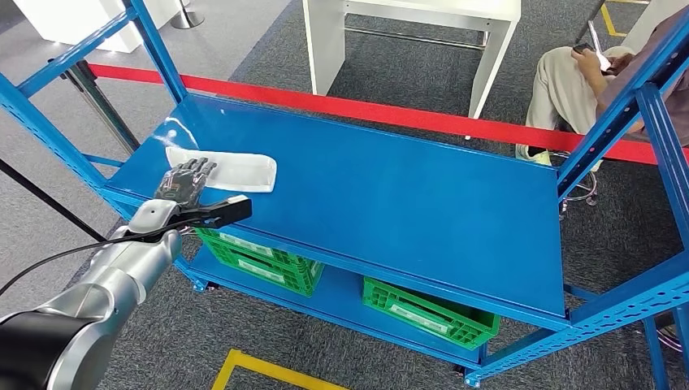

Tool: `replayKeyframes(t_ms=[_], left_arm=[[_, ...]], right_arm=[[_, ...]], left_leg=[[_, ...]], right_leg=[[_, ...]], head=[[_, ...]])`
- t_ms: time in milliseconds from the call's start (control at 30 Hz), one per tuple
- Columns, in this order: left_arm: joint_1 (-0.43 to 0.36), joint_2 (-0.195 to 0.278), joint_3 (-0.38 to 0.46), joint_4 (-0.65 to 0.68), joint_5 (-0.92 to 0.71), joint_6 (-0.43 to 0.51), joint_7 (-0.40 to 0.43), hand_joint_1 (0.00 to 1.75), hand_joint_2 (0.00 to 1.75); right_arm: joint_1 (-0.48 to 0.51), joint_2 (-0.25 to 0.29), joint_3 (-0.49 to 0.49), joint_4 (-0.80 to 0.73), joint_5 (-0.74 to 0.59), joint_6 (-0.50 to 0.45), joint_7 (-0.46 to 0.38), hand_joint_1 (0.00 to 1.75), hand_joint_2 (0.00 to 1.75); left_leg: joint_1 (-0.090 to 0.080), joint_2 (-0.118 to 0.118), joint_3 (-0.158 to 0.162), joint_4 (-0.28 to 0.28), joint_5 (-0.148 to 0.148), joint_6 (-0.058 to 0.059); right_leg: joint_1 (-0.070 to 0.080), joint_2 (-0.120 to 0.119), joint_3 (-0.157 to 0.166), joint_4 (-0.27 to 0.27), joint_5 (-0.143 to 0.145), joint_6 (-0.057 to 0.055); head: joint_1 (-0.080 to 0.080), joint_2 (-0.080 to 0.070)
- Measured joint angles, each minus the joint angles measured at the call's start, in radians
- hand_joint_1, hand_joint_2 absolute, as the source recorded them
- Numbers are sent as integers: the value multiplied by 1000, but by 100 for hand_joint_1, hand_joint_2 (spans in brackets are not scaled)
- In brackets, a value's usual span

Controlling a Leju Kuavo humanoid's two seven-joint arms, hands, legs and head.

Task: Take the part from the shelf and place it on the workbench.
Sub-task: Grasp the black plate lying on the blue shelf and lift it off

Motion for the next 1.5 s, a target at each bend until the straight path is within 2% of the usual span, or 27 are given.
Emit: replayKeyframes(t_ms=[200, 333, 700, 900, 1100, 1500], left_arm=[[1, -5, -1, 0, -13, 1, 2, 0, 0], [1, -7, -3, 0, -16, 1, 3, 0, 175], [8, 1, -12, 0, -49, -22, -1, 0, 175], [12, 13, -27, 0, -66, -1, -77, 0, 175], [6, -4, -60, 0, -96, 35, -166, 0, 175], [6, -28, -97, 0, -117, 66, -212, 0, 175]], right_arm=[[0, 0, 0, 0, 2, 2, 0, 0, 0], [0, 0, 0, 0, 3, 2, 0, 0, 0], [1, 0, 0, 0, 15, 3, -10, 0, 0], [1, -2, 0, 0, 15, 4, -18, 0, 0], [1, -3, -4, 0, 14, 4, -17, 0, 0], [1, -6, -16, 0, 13, 4, -17, 0, 0]], left_leg=[[0, 0, 0, 0, 0, 0], [0, 0, 1, 0, 0, 0], [0, 0, 1, 0, 0, 0], [0, 0, 1, 0, 0, 0], [0, 0, 3, 0, 0, 0], [0, 0, 3, 0, 0, 0]], right_leg=[[0, 0, 0, 0, 0, 0], [0, 0, 0, 0, 0, 0], [0, 0, 1, 0, 0, 0], [0, 0, 1, 0, 0, 0], [0, -1, 3, 0, 0, 0], [0, -1, 3, 0, 0, 0]], head=[[0, 0], [0, 0], [0, 0], [0, 0], [0, 0], [0, 0]])
